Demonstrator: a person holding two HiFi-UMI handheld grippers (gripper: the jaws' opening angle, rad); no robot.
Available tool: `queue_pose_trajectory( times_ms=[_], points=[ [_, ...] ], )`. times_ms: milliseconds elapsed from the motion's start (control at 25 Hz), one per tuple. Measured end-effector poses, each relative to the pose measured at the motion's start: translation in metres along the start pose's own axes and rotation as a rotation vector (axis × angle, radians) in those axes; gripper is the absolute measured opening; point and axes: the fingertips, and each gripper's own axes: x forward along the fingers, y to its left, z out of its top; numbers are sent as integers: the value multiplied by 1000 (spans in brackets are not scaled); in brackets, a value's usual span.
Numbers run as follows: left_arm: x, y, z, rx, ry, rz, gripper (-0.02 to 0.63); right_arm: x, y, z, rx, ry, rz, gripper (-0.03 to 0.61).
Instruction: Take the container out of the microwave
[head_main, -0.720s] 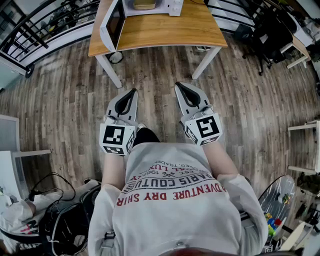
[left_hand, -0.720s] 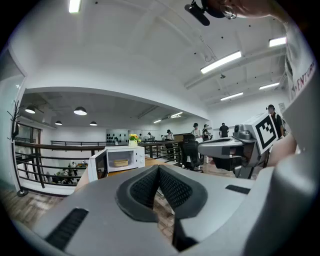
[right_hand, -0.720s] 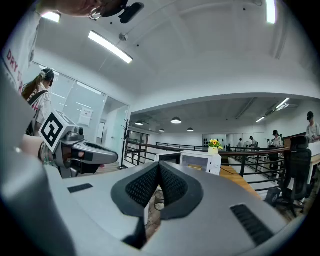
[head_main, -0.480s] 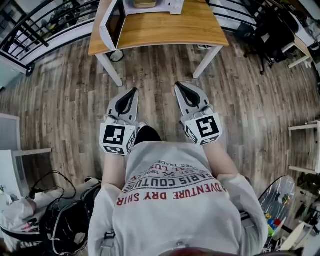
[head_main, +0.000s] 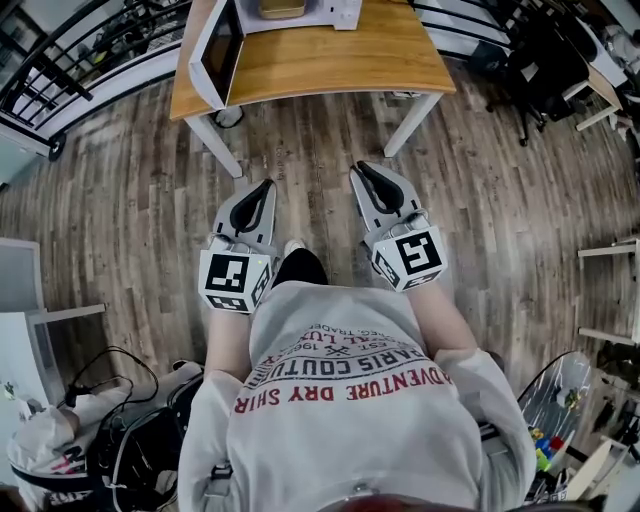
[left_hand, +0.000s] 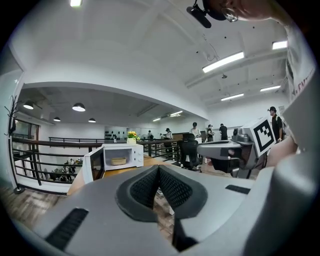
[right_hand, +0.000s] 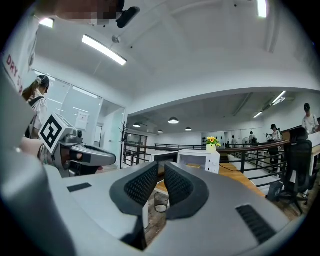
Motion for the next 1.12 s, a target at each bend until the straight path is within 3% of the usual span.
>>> queue_pose_trajectory(
  times_ms=[40, 120, 160, 760, 1120],
  points=[
    [3, 1, -1, -2, 0, 2, 14, 2, -5, 0, -5, -6, -6, 44],
    [10, 5, -3, -6, -2, 8, 14, 8, -15, -1, -26, -13, -11, 204],
    [15, 7, -5, -8, -2, 9, 14, 13, -20, -3, -36, -8, -18, 246],
    [176, 137, 5, -53, 20, -52, 14, 194, -118, -17, -2, 97, -77, 247],
    [282, 208, 27, -26, 13, -116, 14, 309, -177, -12, -6, 138, -102, 247]
  ],
)
